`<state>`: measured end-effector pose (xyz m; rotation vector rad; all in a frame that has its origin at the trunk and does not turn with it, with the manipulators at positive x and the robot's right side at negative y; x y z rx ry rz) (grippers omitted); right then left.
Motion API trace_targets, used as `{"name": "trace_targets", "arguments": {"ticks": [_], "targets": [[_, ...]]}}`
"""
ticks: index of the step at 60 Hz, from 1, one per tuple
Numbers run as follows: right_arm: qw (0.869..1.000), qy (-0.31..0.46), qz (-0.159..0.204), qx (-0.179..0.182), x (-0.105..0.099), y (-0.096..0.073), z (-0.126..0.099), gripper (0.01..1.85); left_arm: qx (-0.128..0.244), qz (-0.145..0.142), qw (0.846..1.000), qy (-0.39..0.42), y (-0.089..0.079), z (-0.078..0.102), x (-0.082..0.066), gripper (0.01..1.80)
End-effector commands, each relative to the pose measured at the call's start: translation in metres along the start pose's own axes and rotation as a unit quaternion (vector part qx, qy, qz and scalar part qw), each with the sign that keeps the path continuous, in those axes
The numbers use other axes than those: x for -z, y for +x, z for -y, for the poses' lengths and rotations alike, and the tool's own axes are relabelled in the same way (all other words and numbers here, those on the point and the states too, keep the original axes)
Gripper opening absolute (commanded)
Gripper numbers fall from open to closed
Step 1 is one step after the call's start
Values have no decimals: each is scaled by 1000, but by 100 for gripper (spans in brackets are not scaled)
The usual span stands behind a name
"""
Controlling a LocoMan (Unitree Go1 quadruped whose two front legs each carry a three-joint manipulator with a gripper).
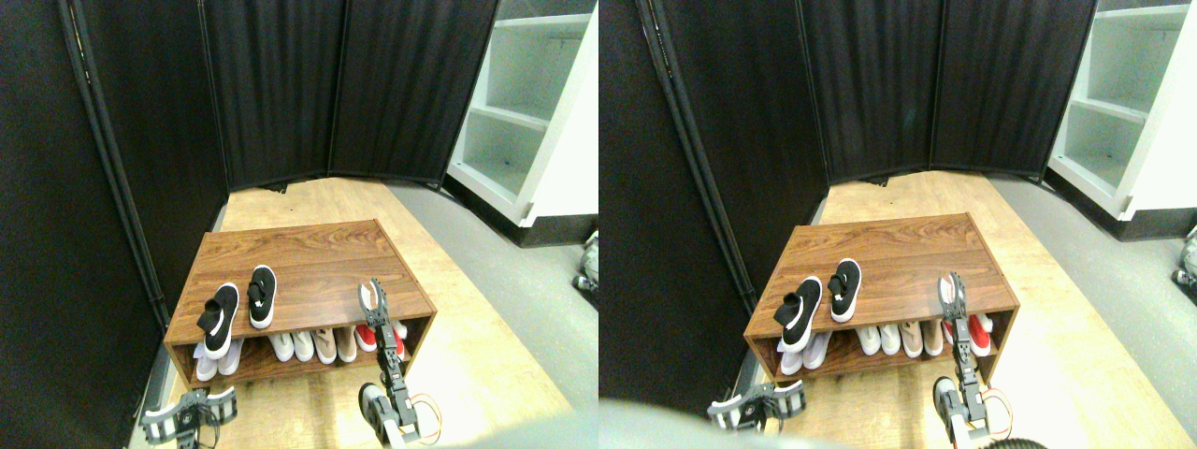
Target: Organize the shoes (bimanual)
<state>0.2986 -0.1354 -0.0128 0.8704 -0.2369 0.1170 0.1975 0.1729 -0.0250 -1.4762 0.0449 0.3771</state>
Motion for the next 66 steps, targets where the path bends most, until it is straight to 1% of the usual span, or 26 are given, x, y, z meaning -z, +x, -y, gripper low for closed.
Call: {"name": "trace_targets", "arguments": {"ticks": [1,8,10,14,24,27,32,40,43,48,53,59,62,66], "targets": [[1000,6,4,-12,1,1,-3,16,3,-4,1000,4,8,-1,6,177],[1000,-1,5,-15,-1,0,-2,16,5,-5,1000,-8,18,-5,12,175],[1000,-4,6,-8,-2,-1,-1,17,5,-4,1000,-16,23,-7,15,171],[1000,0,8,-6,-2,-1,-1,17,4,-5,1000,-22,27,-8,17,169],[1000,-5,8,-9,-5,-3,-1,17,4,-22,1000,-19,44,-14,24,164],[1000,-6,10,-6,-5,-3,-1,17,2,-21,1000,-19,49,-15,26,162],[1000,-2,9,-8,-7,-3,-1,17,-3,-20,1000,-17,54,-17,29,163],[1000,-5,10,-11,-9,-4,0,16,-8,-29,1000,-6,64,-20,32,161],[1000,-4,12,-2,-10,-5,0,16,-13,-28,1000,0,67,-20,33,164],[1000,-5,12,-4,-11,-7,0,17,-17,-26,1000,5,75,-19,36,165],[1000,-6,13,-8,-13,-8,0,16,-19,-35,999,1,82,-21,38,162],[1000,-5,12,-8,-15,-10,1,16,-24,-38,999,8,90,-23,40,160],[1000,-2,11,-11,-16,-10,3,15,-25,-39,999,8,93,-23,41,164],[1000,-7,14,-15,-17,-11,4,14,-27,-40,999,17,95,-23,41,163]]}}
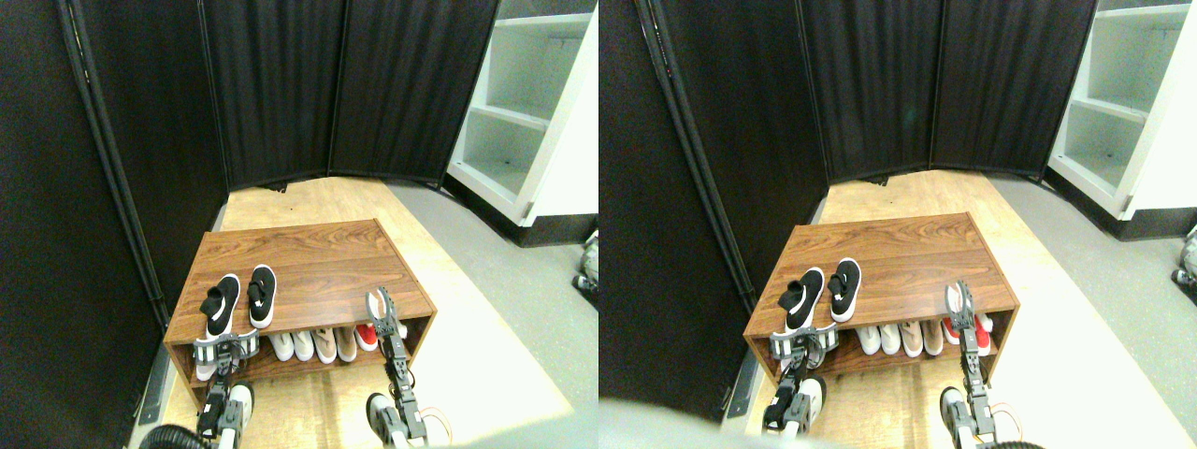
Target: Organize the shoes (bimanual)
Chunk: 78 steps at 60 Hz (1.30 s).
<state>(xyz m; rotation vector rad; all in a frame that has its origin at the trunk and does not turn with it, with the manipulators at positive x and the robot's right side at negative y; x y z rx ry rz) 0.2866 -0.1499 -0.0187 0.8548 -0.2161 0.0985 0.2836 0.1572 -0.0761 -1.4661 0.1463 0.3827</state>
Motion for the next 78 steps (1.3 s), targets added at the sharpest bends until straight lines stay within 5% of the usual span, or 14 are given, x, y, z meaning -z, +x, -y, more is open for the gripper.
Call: {"name": "trace_targets", "arguments": {"ticks": [1,15,29,40,46,55,61,78], "targets": [[999,-1,21,-27,-8,1,-7,14,5,-8,1000,6,5,2,4,162],[1000,7,23,-12,-10,-2,-7,16,1,-11,1000,9,9,0,3,159],[1000,12,23,-15,-9,-1,-4,17,17,-17,1000,16,-31,1,-8,158],[999,19,27,-25,-6,1,-4,14,27,-11,999,37,-62,13,-40,155],[999,19,28,-18,-5,2,-5,14,44,29,993,107,-72,17,-65,128],[999,26,24,-15,-3,4,-6,14,64,83,981,162,-62,27,-96,48],[999,28,22,-12,-1,5,-8,15,114,109,953,260,-51,37,-115,1],[999,27,20,-17,0,7,-9,17,127,93,931,328,-20,65,-127,1]]}}
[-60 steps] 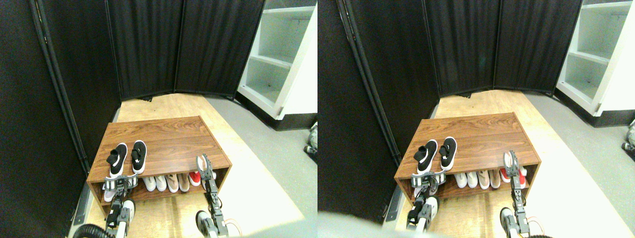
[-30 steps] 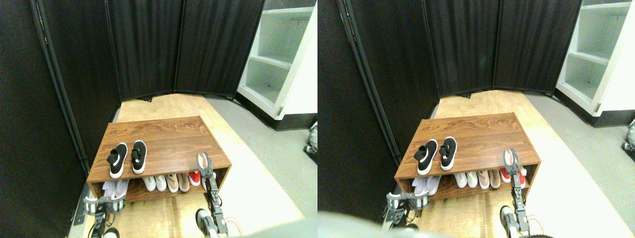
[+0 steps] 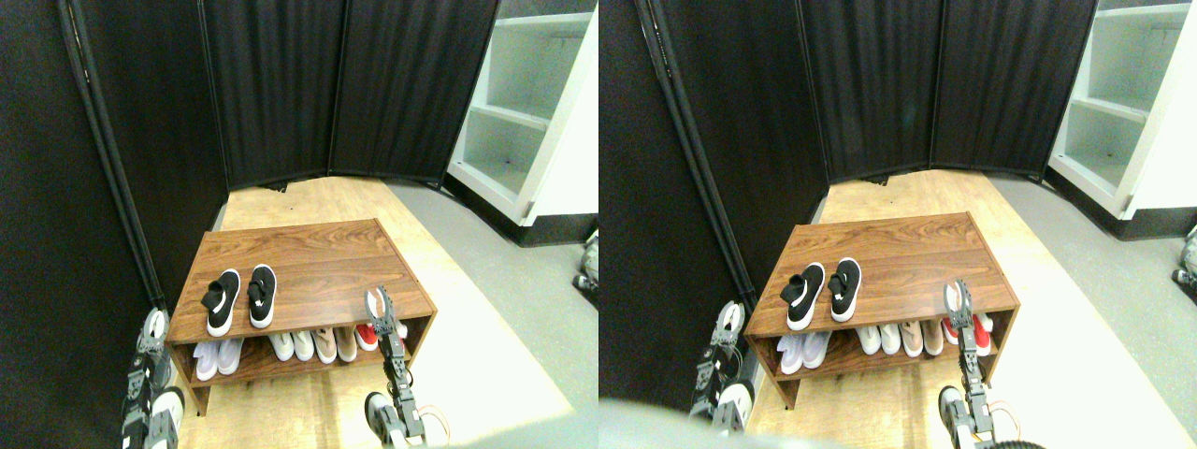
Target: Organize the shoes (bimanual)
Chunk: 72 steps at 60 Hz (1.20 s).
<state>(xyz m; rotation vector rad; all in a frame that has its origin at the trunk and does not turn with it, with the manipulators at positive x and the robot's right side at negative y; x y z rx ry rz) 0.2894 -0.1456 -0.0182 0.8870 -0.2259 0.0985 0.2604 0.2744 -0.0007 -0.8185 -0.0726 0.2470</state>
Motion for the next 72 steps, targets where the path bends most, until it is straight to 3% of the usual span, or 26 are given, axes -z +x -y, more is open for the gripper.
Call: {"name": "trace_targets", "arguments": {"ticks": [1,9,16,22,30,47,72], "targets": [[1000,13,14,-17,-3,4,-7,16,12,-8,999,36,12,7,-3,1],[1000,12,17,-18,-3,4,-7,16,21,-35,998,58,28,13,2,1],[1000,17,16,-10,-4,4,-7,16,4,-49,996,81,39,17,14,1],[1000,14,16,-14,-5,4,-5,15,-20,-57,995,75,48,14,32,1],[1000,9,18,-20,-7,3,-4,14,-20,-62,995,70,53,9,51,1],[1000,6,22,-19,-11,3,-2,14,-48,-84,994,56,56,3,86,1],[1000,9,23,-15,-12,0,-1,16,-35,-120,992,9,41,26,108,1]]}}
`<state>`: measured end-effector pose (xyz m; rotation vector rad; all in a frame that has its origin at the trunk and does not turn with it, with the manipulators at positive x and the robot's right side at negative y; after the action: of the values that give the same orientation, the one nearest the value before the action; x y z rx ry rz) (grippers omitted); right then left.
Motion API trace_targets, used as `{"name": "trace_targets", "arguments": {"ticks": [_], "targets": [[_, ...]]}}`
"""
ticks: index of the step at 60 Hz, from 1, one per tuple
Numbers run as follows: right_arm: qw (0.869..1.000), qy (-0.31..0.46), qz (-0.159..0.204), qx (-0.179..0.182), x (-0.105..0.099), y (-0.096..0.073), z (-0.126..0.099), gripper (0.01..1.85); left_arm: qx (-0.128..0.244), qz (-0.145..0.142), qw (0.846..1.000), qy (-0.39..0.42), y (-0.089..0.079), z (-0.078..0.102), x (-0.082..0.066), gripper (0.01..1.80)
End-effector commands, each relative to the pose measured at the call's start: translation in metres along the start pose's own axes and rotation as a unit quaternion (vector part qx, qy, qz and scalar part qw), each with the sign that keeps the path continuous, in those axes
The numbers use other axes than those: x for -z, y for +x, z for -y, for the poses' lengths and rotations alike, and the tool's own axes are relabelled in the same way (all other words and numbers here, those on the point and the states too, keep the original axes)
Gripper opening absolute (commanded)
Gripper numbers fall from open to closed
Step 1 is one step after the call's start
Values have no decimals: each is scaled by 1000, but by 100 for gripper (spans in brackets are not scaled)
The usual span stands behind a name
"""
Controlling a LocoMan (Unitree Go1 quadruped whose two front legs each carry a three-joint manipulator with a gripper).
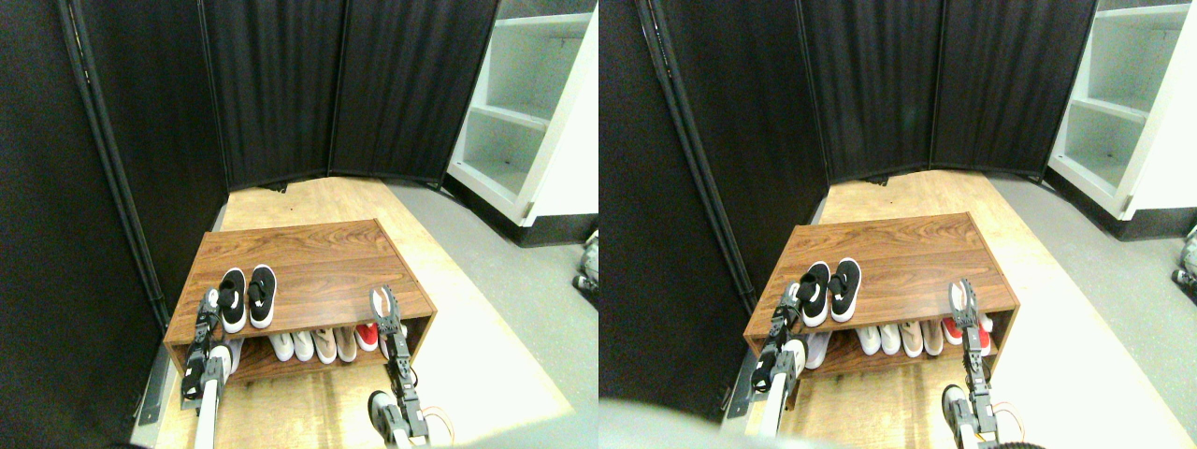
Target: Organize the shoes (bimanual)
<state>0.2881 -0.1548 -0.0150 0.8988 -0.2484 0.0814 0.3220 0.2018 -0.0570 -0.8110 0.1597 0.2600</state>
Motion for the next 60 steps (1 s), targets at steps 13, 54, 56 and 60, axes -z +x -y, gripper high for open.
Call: {"name": "trace_targets", "arguments": {"ticks": [13,54,56,60], "targets": [[1000,6,10,-21,-2,0,-4,16,10,-33,999,-12,-5,14,10,1],[1000,1,6,-30,-3,0,-7,13,93,58,993,37,-38,-16,-80,1],[1000,2,6,-31,-3,0,-7,13,92,59,993,36,-43,-15,-81,1],[1000,3,4,-24,-2,1,-8,16,94,66,993,26,-55,-18,-82,1]]}}
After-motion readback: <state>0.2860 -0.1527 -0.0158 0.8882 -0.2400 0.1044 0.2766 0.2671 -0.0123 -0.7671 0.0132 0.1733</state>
